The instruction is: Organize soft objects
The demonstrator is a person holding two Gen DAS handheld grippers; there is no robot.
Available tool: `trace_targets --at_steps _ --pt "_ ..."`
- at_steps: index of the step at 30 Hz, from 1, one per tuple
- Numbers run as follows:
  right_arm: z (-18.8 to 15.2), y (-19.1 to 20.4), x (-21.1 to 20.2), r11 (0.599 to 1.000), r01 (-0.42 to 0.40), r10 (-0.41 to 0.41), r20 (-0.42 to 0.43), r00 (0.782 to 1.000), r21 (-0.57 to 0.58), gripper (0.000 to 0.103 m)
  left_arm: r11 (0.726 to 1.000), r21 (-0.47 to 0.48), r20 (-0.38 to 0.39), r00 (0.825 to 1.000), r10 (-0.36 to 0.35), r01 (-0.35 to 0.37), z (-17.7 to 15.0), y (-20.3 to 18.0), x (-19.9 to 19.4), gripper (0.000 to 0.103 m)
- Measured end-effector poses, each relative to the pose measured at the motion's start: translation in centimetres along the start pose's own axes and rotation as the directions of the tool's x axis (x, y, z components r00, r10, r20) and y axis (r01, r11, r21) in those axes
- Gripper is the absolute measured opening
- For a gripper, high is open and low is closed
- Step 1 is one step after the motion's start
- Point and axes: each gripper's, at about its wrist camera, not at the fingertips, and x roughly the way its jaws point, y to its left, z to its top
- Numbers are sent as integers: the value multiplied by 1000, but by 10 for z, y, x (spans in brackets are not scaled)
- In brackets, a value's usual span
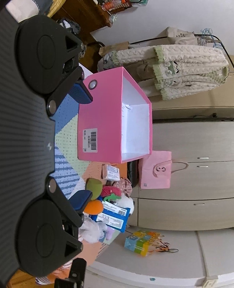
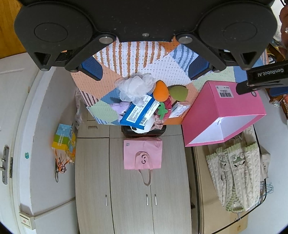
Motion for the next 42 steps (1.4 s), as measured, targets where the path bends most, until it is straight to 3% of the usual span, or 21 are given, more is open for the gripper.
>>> trace_targets --at_steps 42 --pt "-5 4 9 999 15 -16 -28 999 -45 103 1000 15 10 1000 20 -20 -6 1 8 103"
